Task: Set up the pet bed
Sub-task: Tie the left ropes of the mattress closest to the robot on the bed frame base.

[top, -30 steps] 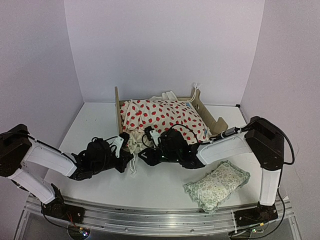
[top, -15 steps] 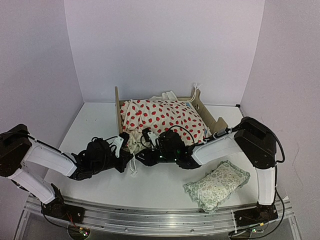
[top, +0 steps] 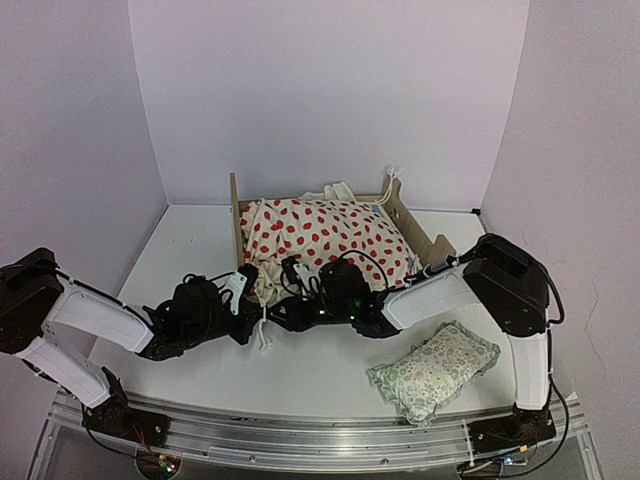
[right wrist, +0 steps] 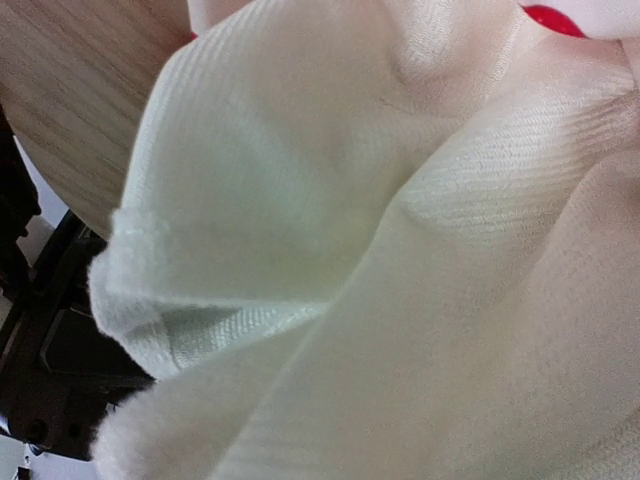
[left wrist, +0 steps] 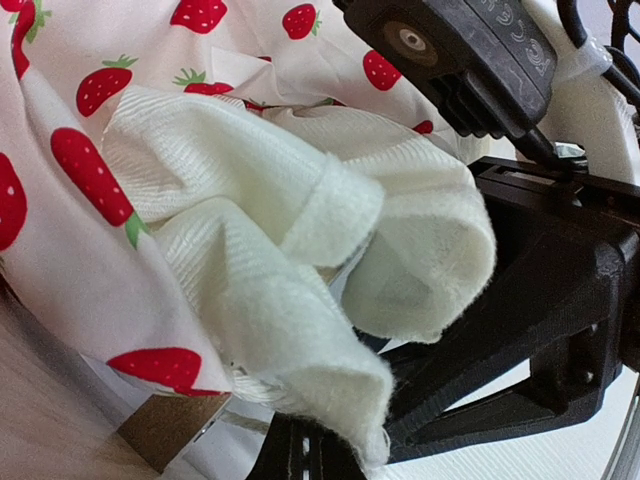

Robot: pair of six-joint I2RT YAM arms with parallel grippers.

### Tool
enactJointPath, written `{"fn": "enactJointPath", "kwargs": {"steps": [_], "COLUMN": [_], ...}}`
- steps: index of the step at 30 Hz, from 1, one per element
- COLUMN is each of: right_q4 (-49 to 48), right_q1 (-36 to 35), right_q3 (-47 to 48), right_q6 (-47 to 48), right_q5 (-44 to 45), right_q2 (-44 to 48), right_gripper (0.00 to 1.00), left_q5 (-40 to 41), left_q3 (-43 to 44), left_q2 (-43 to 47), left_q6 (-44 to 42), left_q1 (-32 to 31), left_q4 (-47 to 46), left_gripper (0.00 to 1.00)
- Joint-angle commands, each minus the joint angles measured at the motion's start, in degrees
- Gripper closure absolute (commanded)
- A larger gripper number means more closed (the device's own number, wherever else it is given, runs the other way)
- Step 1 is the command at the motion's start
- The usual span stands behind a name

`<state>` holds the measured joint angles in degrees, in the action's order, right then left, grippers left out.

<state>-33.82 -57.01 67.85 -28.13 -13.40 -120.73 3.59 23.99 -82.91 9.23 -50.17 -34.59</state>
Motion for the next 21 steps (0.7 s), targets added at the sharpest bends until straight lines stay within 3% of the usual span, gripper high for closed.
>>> {"fn": "enactJointPath", "kwargs": {"steps": [1, 16, 21], "right_q4": [-3.42, -4.13, -4.29], "right_q1": [0.01, 0.00, -0.03], "right_q3": [0.30, 4.23, 4.27], "right_q6": [-0.19, -2.38, -2.25], "right_q5": [-2.04, -2.12, -1.63], "right_q2": [1.00, -3.12, -3.30], "right_gripper": [0.69, 0.80, 0.92], "left_q5": [0.44, -0.83, -1.29], "left_q3": [0.79, 0.47, 0.24], "left_q2": [0.20, 0.30, 0.30], "left_q6": [-0.25, 0.17, 0.28], "left_q1": [0.34, 0.38, 0.33], "left_q4": [-2.26, -3.56, -3.96], "left_gripper": [0.99, 0.99, 0.99]}}
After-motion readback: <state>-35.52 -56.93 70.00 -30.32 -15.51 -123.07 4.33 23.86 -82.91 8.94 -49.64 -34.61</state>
